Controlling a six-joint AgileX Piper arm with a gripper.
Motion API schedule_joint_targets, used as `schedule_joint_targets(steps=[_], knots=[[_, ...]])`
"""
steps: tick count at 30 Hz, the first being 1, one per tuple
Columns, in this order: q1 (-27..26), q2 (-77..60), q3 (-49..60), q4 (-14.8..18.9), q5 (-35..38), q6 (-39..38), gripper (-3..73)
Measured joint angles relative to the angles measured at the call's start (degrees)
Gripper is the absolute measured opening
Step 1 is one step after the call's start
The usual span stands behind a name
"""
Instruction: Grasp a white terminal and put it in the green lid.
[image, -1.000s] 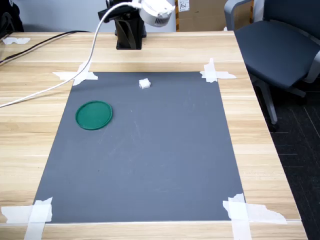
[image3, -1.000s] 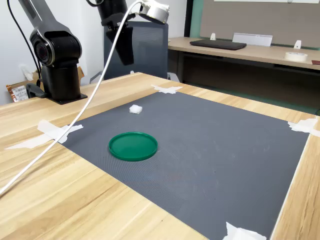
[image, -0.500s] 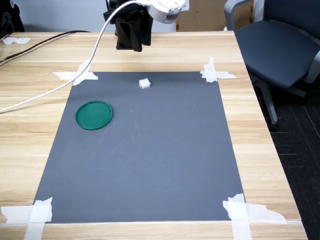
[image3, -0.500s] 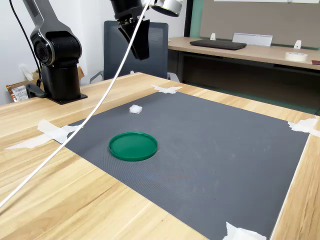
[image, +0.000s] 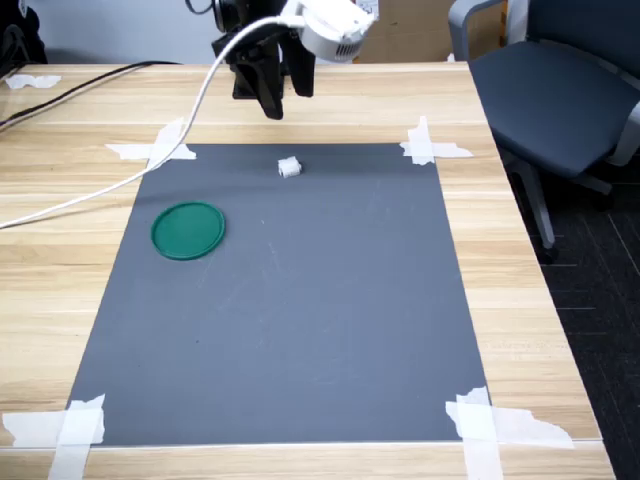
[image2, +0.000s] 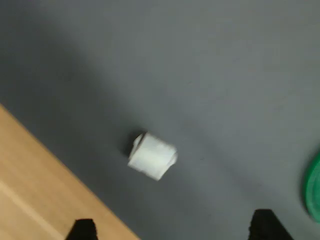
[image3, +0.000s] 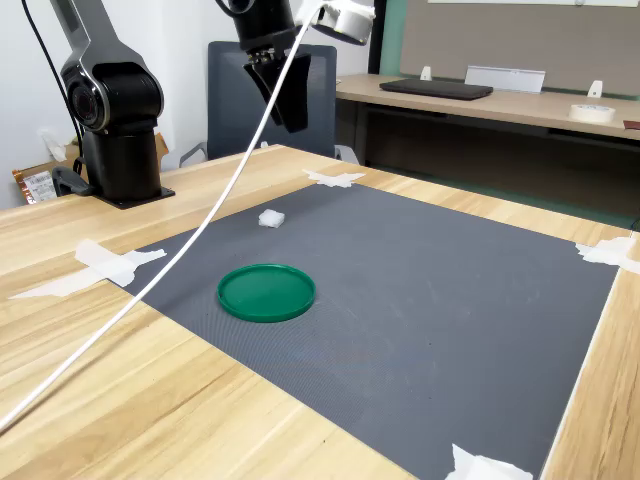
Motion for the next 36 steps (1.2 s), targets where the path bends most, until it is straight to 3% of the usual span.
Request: schedule_joint_targets(steps=[15,22,30,36], knots=[[0.0,4.8,0.0,-1.5,2.7,-9.4,58.9],[0.0,8.2,0.0,-4.6,3.1,-14.1,58.9],[0.0,9.1,0.0,-4.7,2.7,-24.3,58.9],[0.0,6.6,3.9,-6.0,-2.6,-24.9,58.9]])
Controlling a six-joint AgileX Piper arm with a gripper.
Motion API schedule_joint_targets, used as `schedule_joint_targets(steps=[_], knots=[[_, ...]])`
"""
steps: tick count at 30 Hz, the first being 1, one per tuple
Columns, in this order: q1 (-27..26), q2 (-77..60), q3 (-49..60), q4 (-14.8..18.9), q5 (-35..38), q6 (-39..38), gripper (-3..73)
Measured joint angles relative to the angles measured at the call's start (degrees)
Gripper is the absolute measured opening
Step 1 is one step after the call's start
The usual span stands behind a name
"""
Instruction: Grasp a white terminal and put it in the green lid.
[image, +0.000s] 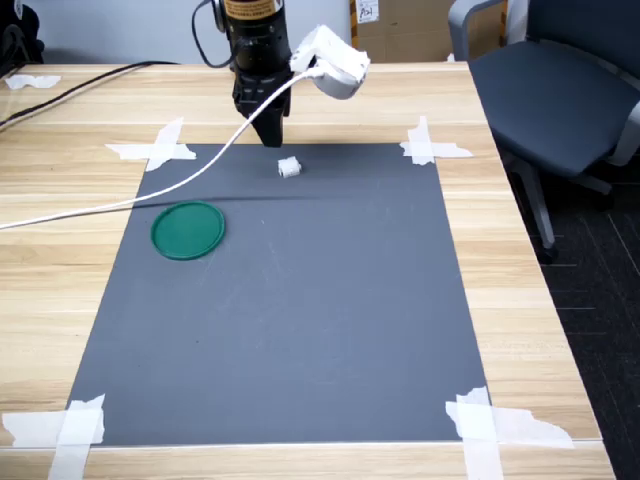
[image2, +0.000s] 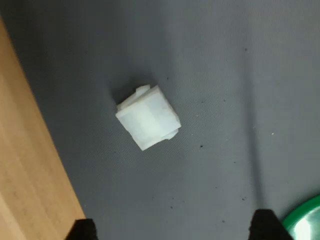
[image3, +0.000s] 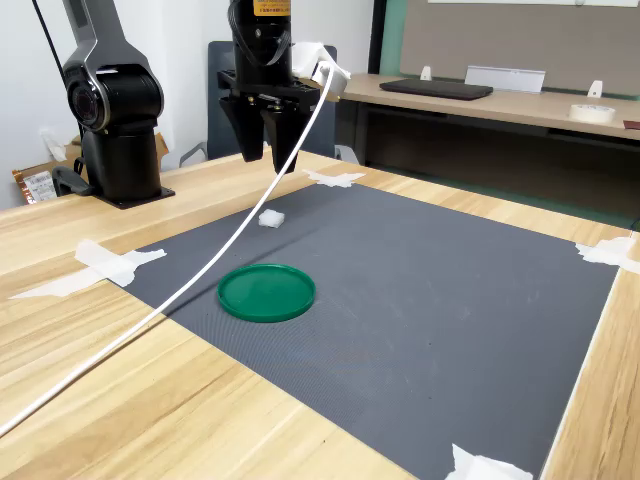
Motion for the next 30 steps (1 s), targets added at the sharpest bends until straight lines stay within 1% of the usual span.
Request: schedule_joint_targets(steps=[3,7,13,16,25,30], knots=[[0.0,-0.8,3.4,-0.2,-3.0,-0.2,58.9],[0.0,-0.9,5.1,0.2,-4.3,-0.5,58.9],[0.0,-1.0,5.2,2.5,-6.9,-1.3,58.9],[0.0,-0.2,5.2,2.8,-7.4,-1.5,59.0],[0.0,3.6,5.4,2.8,-9.0,-0.9,59.0],[0.0,3.6,7.4,2.8,-11.8,-3.4,59.0]])
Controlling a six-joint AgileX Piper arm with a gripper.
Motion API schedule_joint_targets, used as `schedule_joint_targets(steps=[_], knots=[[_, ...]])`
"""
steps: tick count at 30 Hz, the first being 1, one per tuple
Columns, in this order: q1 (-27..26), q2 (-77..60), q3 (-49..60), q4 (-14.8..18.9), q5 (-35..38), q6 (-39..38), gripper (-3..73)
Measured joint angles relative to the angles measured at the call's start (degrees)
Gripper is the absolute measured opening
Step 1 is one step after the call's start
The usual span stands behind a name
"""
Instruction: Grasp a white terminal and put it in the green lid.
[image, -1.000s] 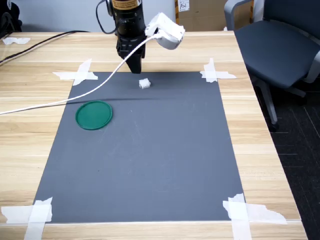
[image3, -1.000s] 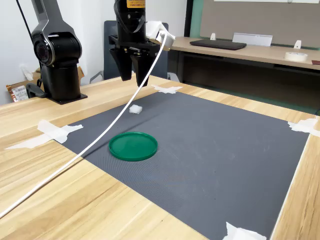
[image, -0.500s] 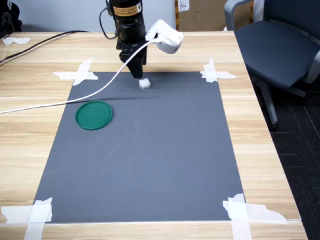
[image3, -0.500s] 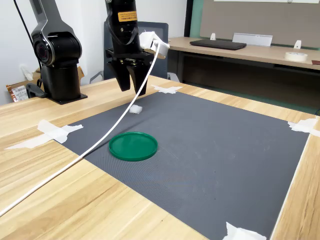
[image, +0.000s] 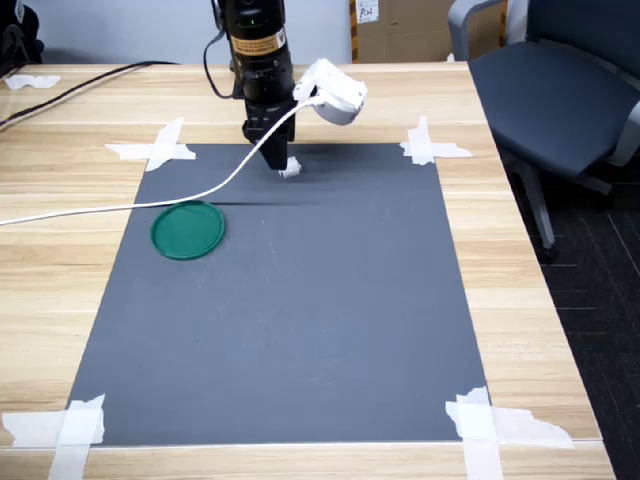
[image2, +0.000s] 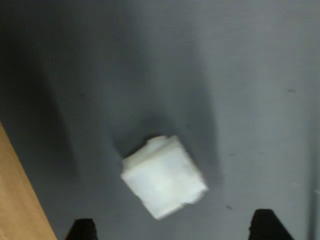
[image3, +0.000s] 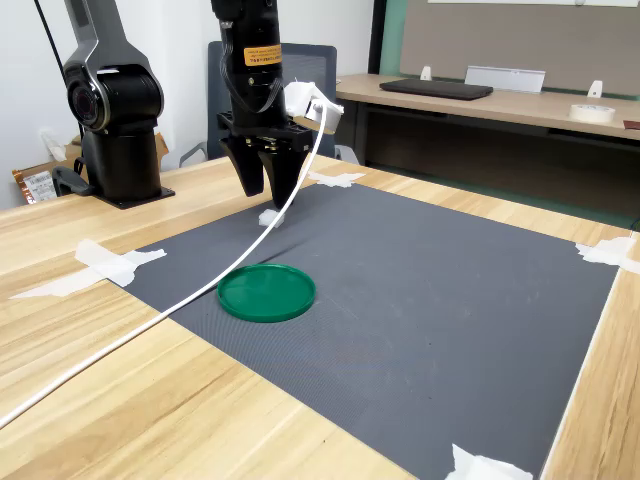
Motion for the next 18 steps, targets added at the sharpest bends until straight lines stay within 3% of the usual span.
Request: schedule_joint_targets(steps=[12,18], knots=[[0.0,1.2,2.0,0.3,-3.9,-5.4,59.0],[0.0,2.8,2.0,3.3,-4.0,-10.5,59.0]])
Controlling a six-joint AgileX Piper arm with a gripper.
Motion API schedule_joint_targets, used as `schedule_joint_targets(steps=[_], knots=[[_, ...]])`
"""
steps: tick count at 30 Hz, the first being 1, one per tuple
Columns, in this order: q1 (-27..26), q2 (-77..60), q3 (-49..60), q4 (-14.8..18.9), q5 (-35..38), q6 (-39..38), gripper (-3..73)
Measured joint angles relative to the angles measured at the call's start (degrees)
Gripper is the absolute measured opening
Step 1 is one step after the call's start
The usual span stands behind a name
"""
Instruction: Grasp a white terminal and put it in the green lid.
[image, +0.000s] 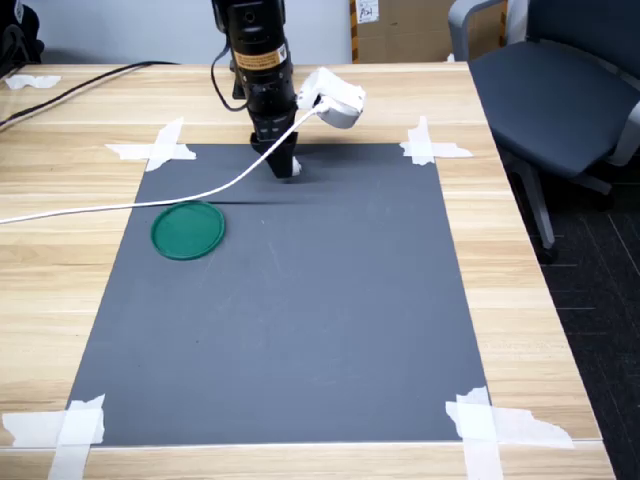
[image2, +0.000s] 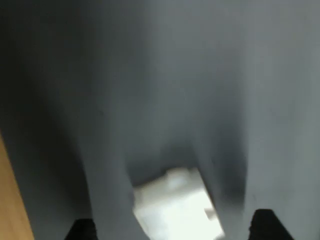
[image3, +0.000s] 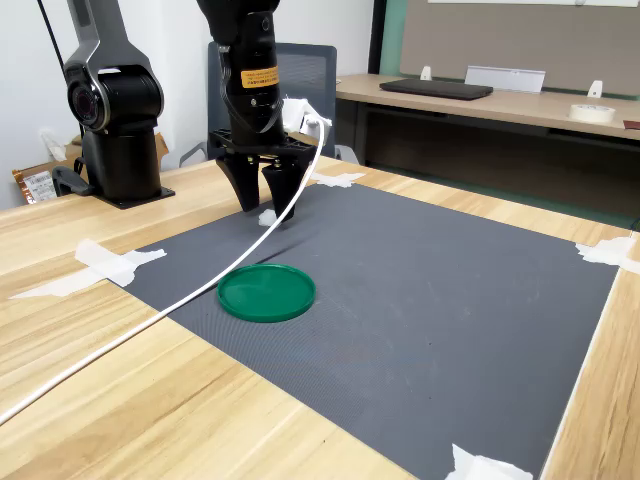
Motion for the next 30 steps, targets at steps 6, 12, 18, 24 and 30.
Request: schedule_joint_targets(steps=[6,12,18,24,30], knots=[[0.0,0.2,0.0,1.9,-0.5,-2.4,59.0],[0.0,2.1,0.0,1.5,-1.3,-2.4,58.3],[0.0,2.8,0.0,1.3,-1.5,-2.1,52.4],[0.0,2.8,0.0,1.2,-2.4,-1.2,35.0],[0.0,2.8,0.0,1.2,-3.7,0.1,31.4]])
